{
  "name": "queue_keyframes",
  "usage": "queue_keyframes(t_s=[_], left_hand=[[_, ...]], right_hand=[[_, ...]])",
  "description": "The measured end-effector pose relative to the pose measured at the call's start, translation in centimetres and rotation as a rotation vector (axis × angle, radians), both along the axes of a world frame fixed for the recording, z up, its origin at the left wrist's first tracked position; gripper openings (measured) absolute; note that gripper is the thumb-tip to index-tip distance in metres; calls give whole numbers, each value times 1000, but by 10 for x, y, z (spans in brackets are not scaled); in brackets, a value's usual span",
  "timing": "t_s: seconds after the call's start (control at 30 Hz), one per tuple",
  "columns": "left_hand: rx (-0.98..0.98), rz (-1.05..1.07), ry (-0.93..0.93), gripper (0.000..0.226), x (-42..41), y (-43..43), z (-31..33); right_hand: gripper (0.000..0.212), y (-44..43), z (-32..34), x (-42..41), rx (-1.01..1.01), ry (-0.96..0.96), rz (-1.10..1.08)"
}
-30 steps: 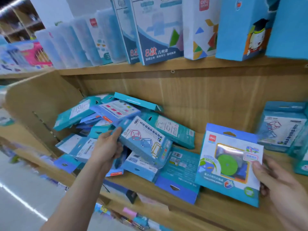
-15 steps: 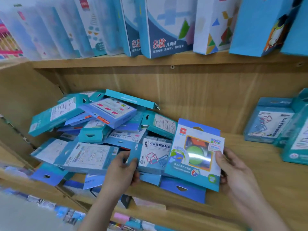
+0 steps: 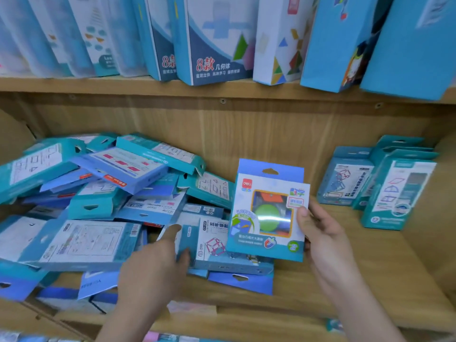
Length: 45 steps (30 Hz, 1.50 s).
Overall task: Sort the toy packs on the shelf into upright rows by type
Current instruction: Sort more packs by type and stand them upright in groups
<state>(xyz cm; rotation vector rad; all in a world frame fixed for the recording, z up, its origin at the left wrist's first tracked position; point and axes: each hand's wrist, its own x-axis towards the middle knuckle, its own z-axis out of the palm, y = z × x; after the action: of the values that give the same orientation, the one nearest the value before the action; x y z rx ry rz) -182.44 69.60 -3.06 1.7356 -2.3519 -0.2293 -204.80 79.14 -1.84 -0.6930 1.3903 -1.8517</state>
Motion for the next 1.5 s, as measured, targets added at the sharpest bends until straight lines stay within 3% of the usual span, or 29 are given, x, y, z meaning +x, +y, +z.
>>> queue_keyframes(t_s=[0.07,0.13,0.23,0.3,0.4,0.53,0.77,0.87,0.97,1.03,1.27,1.37,1.5], left_hand=[[-107,-27,103,42,-5,2,15],[-127,-119,418,40,-18,8,32],[-48,-254,523,64,-52,17,44],[86,-309,570,57,-70,16,39],[364,-314,788,38,-85,9,25],[291,-318,714,46,-97,0,15],[210,-336,608,29,-121,-7,19],[214,-417,557,29,-132,-9,16],[140,-485,458,26,-145,-1,14],[114,-534,433,23,-153,6,13],[198,-733,328,21,-165,18,10],[293,-841,326,20,-175,3,11],[70,-767,89,44,-196,-52,10]], right_hand=[[24,1,1,-3,-16,17,-11],[25,3,2,-5,-27,26,-15],[29,6,3,-4,-49,38,18],[30,9,4,-4,-60,41,17],[27,13,2,-10,-45,44,-2],[27,13,-8,-23,32,135,-36],[38,11,-34,-35,202,238,101],[70,6,-36,-41,177,394,54],[120,-2,-36,-48,210,518,-91],[135,-5,-34,-47,224,601,-181],[112,4,-40,-58,315,803,-291],[115,13,-45,-71,352,841,-340],[121,18,-53,-87,400,876,-403]])
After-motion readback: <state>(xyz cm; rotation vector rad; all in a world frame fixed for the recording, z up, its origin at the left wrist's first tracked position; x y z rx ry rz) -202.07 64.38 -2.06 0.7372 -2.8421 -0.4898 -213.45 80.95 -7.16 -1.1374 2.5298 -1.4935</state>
